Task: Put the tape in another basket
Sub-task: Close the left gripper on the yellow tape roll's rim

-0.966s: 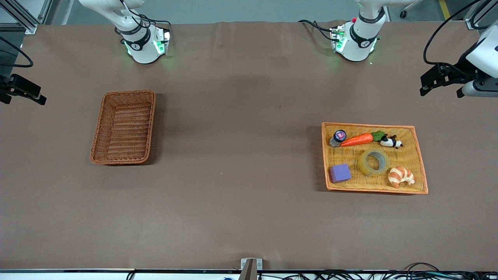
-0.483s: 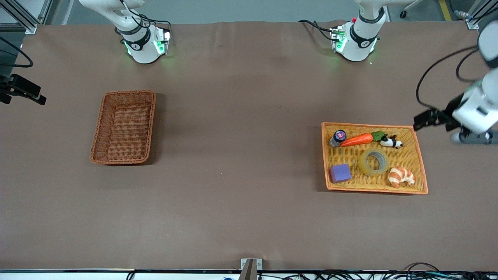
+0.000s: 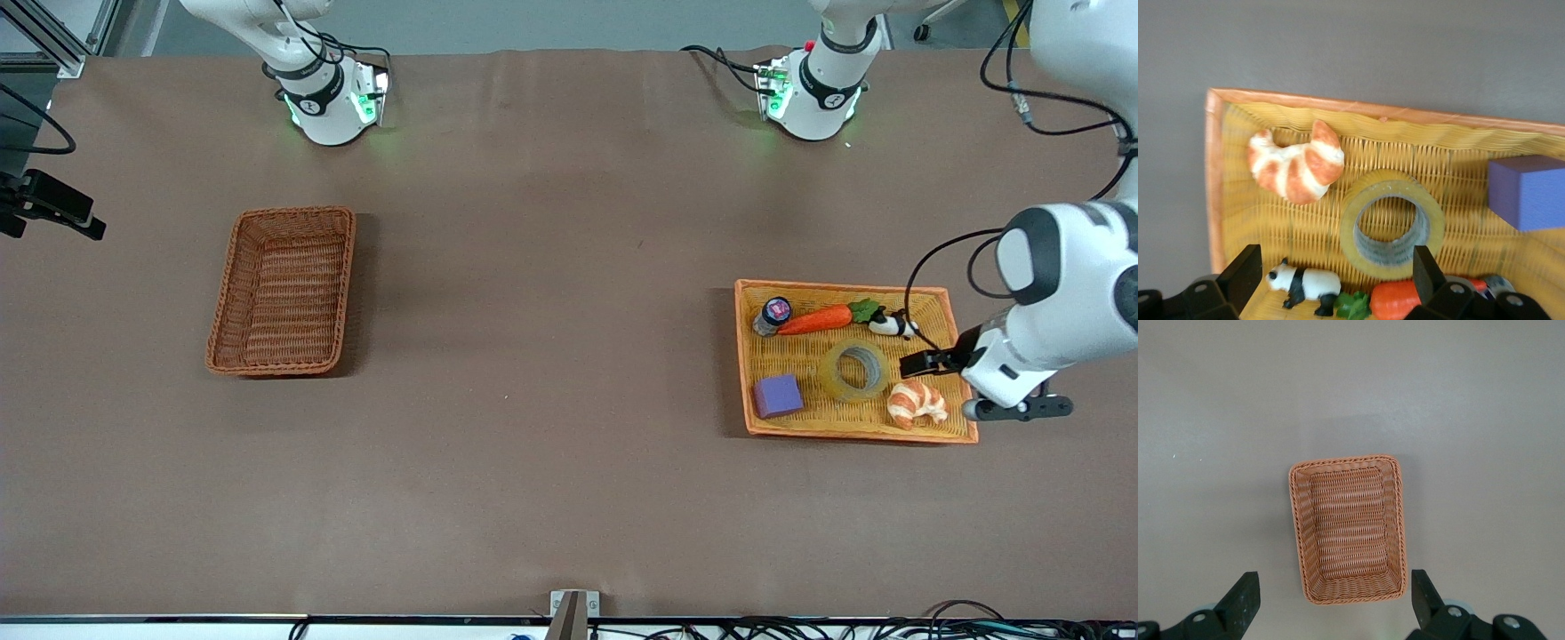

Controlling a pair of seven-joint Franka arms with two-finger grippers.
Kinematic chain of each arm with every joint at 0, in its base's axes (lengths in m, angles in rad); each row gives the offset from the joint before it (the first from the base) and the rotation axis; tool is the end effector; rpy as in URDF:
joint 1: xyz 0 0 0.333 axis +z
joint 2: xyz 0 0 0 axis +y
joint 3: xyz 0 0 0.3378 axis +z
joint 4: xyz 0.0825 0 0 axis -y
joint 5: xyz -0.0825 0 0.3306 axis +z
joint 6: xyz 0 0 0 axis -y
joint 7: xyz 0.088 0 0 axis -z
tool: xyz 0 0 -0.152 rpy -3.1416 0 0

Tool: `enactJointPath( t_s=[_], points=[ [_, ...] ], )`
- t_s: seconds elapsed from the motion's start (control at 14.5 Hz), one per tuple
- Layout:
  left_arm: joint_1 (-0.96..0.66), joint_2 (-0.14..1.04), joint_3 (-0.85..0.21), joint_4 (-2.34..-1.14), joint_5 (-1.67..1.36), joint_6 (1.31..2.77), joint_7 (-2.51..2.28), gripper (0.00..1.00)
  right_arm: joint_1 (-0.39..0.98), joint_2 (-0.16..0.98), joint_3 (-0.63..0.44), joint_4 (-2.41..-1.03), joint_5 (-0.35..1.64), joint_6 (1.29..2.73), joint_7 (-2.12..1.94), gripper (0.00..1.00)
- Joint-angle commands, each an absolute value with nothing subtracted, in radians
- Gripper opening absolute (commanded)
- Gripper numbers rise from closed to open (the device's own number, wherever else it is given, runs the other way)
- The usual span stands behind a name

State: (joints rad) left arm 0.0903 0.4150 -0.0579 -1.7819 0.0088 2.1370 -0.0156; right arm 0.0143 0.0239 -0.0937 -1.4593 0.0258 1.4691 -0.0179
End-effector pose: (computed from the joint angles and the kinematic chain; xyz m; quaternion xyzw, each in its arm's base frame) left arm 0.6062 0.0232 0.3254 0.9993 0.0236 -0.0295 0.0083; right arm 0.4973 -0.0348 0.6267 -0.9995 0.0295 0.0064 0.0120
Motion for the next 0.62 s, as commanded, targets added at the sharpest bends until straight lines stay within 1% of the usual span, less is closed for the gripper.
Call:
enactJointPath(
  t_s=[0.0,0.21,0.28,0.41,0.48,0.55],
  points=[
    [0.087,0.440,-0.058,-1.833,0.023,2.189,-0.035,0.95,0.006,0.017,-0.091,-1.471,0.031,1.476,-0.031,1.00],
    [0.087,0.472,-0.057,-1.882,0.023,2.244,-0.035,0.83,0.006,0.015,-0.091,-1.471,0.031,1.474,-0.031,1.00],
    [0.087,0.488,-0.058,-1.890,0.023,2.262,-0.035,0.80,0.006,0.015,-0.091,-1.471,0.031,1.474,-0.031,1.00],
    [0.089,0.506,-0.057,-1.891,0.026,2.275,-0.034,0.70,0.006,0.015,-0.091,-1.471,0.031,1.474,-0.031,1.00],
    [0.089,0.512,-0.057,-1.890,0.046,2.278,-0.034,0.64,0.006,0.015,-0.091,-1.471,0.031,1.474,-0.031,1.00],
    [0.089,0.515,-0.058,-1.890,0.055,2.278,-0.037,0.54,0.006,0.015,-0.091,-1.471,0.031,1.474,-0.032,1.00]
  ],
)
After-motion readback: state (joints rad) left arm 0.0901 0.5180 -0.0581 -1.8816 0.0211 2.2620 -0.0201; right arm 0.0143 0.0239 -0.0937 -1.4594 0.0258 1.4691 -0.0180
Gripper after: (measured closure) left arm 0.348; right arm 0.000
